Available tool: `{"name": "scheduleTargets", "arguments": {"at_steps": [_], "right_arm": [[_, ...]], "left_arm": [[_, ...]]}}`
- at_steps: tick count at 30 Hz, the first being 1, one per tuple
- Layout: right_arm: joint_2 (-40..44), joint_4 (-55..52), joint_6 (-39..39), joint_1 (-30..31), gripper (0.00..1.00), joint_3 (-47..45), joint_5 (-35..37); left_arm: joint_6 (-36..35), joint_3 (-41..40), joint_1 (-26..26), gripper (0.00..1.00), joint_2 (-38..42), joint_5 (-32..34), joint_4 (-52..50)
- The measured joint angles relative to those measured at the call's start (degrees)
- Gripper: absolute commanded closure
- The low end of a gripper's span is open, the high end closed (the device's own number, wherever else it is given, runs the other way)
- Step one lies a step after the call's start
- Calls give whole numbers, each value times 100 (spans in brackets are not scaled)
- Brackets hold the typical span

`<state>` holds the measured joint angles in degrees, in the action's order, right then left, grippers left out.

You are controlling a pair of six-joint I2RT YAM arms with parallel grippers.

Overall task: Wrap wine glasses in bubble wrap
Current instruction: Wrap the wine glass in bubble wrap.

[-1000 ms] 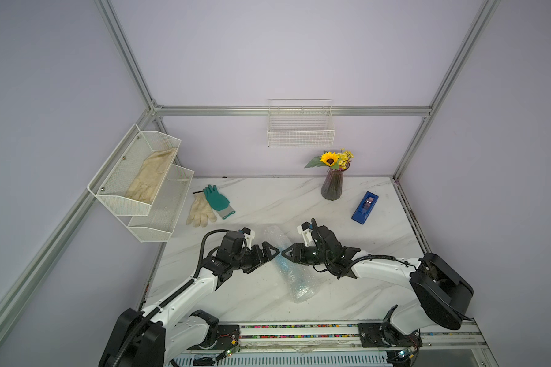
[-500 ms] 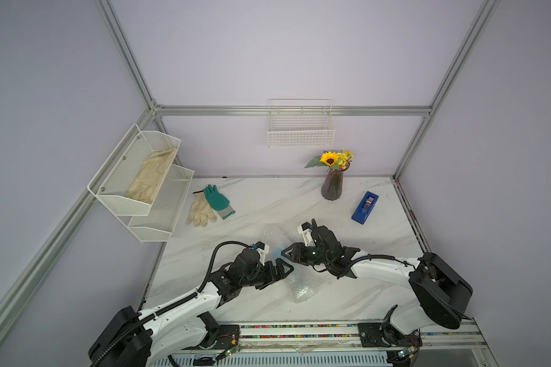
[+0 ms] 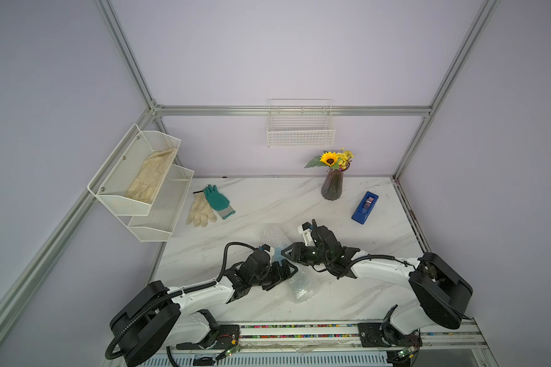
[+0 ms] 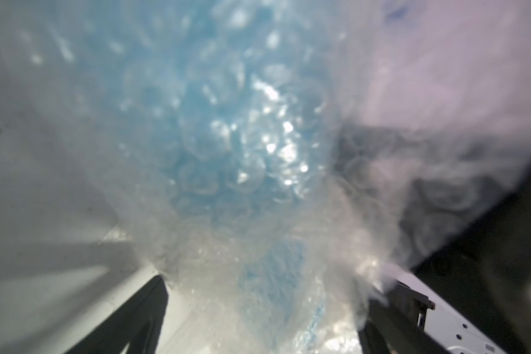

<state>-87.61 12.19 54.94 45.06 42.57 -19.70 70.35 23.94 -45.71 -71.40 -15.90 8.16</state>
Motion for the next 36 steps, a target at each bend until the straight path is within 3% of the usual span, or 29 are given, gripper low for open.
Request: {"name": "scheduleTargets", "arguments": {"at_steps": [8,17,25,31,36], "right_arm": [[48,-50,44,0,52,0,87],[101,-160,76,-127,52,0,52],[205,-470,83,-619,53,-52,-74],[442,-656,-55,-925,53,-90,-118],[413,-763,-376,-979,51,11,-184]], "left_arm": [[-164,0,-17,35,-2,114,-20],[-627,0,24,42,-210,157,-15],[-1731,79,190,46,-363,52,-518],[-2863,756,258,49,-723,-216,-1259],[-3373,1047,258,49,-898,-332,-1515]]}}
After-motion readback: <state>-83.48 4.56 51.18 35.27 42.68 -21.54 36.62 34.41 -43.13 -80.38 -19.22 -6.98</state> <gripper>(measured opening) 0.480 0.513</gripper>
